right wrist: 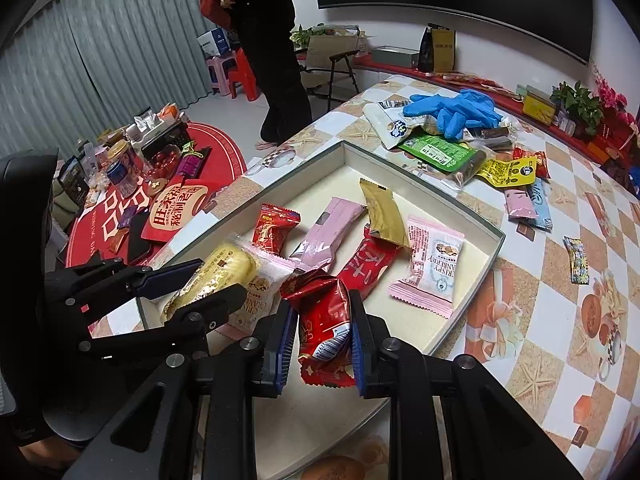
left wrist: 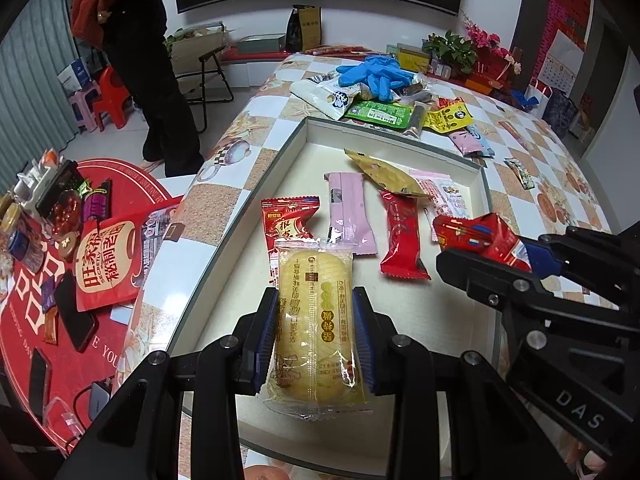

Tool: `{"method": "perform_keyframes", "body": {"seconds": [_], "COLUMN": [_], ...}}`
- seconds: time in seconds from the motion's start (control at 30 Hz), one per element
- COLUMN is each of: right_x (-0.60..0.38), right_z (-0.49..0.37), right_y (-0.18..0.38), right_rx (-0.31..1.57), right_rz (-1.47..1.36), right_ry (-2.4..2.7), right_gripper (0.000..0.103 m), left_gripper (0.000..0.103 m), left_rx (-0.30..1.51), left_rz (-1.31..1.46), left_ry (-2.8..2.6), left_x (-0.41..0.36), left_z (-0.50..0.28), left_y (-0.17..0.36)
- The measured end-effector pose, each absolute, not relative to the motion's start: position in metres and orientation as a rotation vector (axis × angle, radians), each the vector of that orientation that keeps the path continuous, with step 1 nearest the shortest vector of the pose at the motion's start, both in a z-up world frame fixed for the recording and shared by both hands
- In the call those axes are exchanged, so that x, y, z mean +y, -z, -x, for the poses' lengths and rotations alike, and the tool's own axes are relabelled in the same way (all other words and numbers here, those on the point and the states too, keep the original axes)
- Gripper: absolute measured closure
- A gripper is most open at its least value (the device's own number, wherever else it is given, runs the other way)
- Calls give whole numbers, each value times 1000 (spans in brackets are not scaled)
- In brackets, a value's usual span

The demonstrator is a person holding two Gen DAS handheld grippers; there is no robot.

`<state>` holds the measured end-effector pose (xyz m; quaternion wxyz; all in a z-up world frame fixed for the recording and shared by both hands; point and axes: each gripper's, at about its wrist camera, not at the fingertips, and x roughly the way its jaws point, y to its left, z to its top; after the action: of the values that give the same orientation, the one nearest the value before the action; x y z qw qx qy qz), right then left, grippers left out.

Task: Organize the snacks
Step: 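Carry the yellow cake in the left tool and red packet in the right tool to the tray, then lower both snacks into the white tray and open both tools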

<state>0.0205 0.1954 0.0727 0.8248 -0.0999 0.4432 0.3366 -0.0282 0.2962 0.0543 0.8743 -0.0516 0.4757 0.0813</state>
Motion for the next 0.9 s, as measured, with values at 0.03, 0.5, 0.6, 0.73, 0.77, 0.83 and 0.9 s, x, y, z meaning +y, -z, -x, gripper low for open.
{"method": "perform_keyframes", "body": {"seconds": [0.03,0.5,0.6,0.73,0.77,0.83,0.9], "right_x": [195,195,195,197,198,198,199], "right_z": [-20,-30,-31,-30,-29,-29,-29], "right_y": [-73,-69,-69,-67,-67,-66,-66], "right_rx": [941,980,982,989,989,989,990], "right_rz": [212,203,204,209,209,210,209], "right_ry": [-715,-704,-705,-709,-711,-711,-711], "right_gripper": [78,78,78,78,78,78,78], "left_gripper": [64,64,64,64,64,64,64], "left_rx": [997,1025,1033,1035,1034,1032,1033], "left_rz": [106,97,92,90,90,91,90], "left_ry": [-169,-157,-155,-153,-153,-152,-152], "left_x": [296,295,294,293,292,292,292], "left_z": [28,24,24,24,24,24,24], "left_y": [-54,-53,-51,-51,-51,-51,-51]}}
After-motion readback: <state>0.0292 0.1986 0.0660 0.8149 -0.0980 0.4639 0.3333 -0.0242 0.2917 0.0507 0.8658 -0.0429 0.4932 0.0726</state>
